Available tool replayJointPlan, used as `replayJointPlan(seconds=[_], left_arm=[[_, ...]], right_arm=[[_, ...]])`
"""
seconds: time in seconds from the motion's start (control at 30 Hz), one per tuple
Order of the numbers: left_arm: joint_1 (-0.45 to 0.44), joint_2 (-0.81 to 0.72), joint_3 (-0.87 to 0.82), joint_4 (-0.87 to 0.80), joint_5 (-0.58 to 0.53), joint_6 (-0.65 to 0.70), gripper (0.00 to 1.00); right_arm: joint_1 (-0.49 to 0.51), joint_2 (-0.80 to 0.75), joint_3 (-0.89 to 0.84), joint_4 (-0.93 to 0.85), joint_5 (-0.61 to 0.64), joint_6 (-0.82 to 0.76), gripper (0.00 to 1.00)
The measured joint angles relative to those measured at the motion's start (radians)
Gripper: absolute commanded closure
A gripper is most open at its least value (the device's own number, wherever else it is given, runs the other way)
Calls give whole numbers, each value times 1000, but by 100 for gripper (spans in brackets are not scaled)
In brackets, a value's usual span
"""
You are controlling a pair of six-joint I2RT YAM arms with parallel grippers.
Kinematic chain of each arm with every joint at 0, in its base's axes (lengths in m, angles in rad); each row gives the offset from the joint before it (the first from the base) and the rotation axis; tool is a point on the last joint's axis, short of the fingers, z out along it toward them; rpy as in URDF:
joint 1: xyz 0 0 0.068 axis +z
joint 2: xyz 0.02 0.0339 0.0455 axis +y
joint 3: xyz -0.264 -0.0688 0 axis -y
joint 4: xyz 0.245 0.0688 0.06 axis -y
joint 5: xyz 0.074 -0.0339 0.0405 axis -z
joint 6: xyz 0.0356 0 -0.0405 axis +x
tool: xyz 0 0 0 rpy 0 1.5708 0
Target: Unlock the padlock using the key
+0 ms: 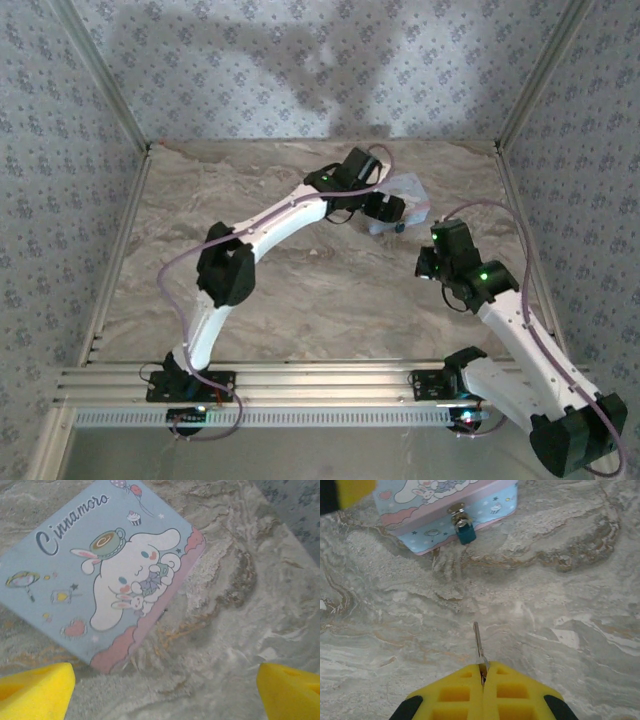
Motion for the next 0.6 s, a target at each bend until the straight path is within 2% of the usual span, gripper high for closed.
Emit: replayJointPlan(seconds=[0.27, 0.6], left_arm=[[-11, 186, 253, -140, -10, 102, 9], [-15, 266, 344, -195, 39, 139, 12]], right_arm=[[-25, -14, -2, -26, -1, 3, 100], [-42, -14, -7, -38, -3, 3, 100]])
